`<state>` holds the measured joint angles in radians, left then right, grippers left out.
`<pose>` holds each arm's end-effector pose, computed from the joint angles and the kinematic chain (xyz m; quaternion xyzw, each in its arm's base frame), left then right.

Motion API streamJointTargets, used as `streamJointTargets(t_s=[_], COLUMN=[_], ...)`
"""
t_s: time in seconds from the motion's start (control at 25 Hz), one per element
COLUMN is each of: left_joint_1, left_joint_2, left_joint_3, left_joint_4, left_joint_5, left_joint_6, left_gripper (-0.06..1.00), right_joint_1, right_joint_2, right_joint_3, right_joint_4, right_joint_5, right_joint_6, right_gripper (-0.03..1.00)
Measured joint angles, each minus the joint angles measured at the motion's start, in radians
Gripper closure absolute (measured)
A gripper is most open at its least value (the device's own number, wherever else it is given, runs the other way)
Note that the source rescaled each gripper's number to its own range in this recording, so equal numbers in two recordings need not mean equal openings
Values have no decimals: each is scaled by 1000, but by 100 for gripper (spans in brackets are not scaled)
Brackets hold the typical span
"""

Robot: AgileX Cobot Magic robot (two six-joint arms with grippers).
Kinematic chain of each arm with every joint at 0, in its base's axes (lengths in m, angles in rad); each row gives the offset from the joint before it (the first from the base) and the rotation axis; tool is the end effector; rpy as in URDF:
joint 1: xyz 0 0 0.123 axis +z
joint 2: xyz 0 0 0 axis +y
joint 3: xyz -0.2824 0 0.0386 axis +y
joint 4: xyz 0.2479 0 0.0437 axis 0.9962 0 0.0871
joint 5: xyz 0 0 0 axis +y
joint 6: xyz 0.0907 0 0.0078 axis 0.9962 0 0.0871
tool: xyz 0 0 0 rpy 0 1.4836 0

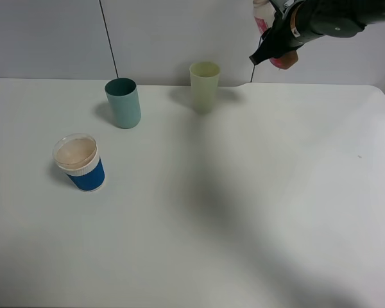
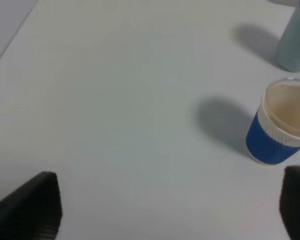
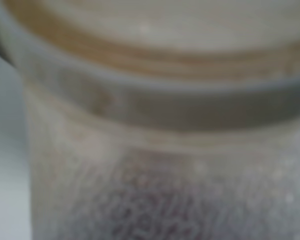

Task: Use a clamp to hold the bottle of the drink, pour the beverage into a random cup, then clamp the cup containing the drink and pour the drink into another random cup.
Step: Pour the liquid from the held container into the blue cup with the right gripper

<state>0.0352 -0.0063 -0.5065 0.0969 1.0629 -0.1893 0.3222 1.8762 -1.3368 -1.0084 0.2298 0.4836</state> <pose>-0.0071 0.0075 0.2791 -0.0974 0.8439 0.0078 0.5276 0.4151 0.1200 0.2422 -0.3125 0.8184 -0.1299 0.4645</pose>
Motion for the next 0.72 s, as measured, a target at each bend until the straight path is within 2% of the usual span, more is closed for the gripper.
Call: streamJointTargets(t_s=[0.24, 0.72], left_joint_1=[0, 0], left_joint_2=[0, 0], left_joint_3=[0, 0], left_joint_4=[0, 0], left_joint_5=[0, 0], left_joint_6=[0, 0], left_gripper=[32, 32], right_joint_1=[0, 0], right_joint_2=[61, 139], right_joint_3=[-98, -169], right_joint_4=[0, 0], right_joint_5=[23, 45], right_joint_6=[-22, -123], right_gripper=[95, 95])
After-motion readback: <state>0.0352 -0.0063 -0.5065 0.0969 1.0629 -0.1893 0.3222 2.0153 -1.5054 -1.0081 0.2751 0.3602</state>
